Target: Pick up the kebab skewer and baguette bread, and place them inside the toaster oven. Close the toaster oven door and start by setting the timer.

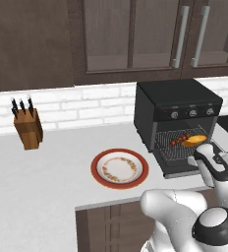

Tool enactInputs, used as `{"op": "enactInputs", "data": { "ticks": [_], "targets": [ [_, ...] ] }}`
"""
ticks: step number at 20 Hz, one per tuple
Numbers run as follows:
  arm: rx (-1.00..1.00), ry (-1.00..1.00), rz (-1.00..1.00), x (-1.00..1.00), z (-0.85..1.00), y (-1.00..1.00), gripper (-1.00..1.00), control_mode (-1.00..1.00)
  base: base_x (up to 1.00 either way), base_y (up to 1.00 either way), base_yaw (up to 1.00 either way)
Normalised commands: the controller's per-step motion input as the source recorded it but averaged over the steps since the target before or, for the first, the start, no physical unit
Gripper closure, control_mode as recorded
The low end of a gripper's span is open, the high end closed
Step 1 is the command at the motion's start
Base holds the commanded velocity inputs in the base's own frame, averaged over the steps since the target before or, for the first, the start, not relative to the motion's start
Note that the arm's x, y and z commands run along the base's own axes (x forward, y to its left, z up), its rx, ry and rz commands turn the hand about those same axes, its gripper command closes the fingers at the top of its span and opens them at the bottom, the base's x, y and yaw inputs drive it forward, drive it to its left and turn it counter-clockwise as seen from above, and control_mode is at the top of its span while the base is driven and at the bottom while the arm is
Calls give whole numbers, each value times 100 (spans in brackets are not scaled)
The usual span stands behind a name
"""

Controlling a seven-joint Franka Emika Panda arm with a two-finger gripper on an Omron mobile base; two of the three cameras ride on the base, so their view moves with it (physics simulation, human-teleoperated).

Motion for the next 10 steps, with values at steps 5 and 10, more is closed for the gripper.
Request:
{"op": "enactInputs", "data": {
  "ticks": [5, 10],
  "targets": [
    [0, 0, 0, 5, -3, 0, -100, -100, 0, 0, 0],
    [0, 0, 0, 2, -11, 0, -100, -100, 0, 0, 0]
  ]
}}
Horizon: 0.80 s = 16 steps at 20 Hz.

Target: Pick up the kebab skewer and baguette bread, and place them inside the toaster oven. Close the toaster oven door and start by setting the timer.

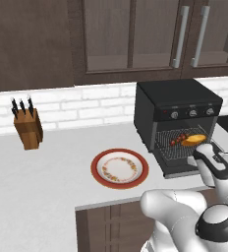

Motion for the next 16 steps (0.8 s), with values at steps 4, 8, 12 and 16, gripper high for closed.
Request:
{"op": "enactInputs", "data": {
  "ticks": [4, 8, 12, 16],
  "targets": [
    [0, 0, 0, 13, 0, 0, -100, -100, 0, 0, 0],
    [0, 0, 0, 16, 0, 0, -100, -100, 0, 0, 0],
    [0, 0, 0, 16, 0, 0, -100, -100, 0, 0, 0],
    [0, 0, 0, 16, 0, 0, -100, -100, 0, 0, 0]
  ]
}}
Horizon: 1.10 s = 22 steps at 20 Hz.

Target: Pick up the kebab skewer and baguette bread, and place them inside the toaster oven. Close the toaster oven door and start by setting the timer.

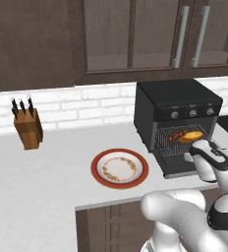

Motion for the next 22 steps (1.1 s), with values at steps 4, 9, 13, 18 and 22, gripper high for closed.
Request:
{"op": "enactInputs", "data": {
  "ticks": [4, 9, 13, 18, 22],
  "targets": [
    [0, 0, 0, 20, 0, 0, -100, -100, 0, 0, 0],
    [0, 0, 0, 23, 0, 0, -100, -100, 0, 0, 0],
    [0, 0, 0, 24, 0, 0, -100, -100, 0, 0, 0],
    [0, 0, 0, 26, 0, 0, -100, -100, 0, 0, 0],
    [0, 0, 0, 26, 0, 0, -100, -100, 0, 0, 0]
  ]
}}
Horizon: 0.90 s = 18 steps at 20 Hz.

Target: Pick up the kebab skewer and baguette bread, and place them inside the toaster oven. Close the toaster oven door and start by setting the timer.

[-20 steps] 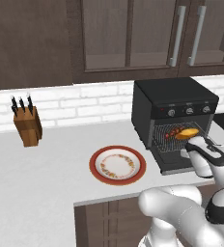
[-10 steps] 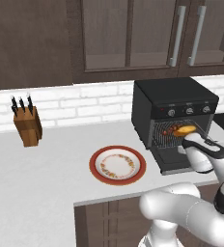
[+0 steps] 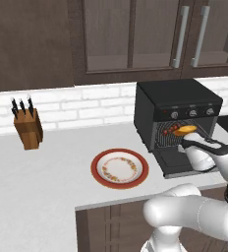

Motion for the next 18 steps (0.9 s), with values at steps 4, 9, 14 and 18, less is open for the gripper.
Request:
{"op": "enactInputs", "data": {
  "ticks": [4, 9, 14, 18],
  "targets": [
    [0, 0, 0, 24, 0, 0, -100, -100, 0, 0, 0],
    [0, 0, 0, 24, 0, 0, -100, -100, 0, 0, 0],
    [0, 0, 0, 26, 0, 0, -100, -100, 0, 0, 0],
    [0, 0, 0, 23, 0, 0, -100, -100, 0, 0, 0]
  ]
}}
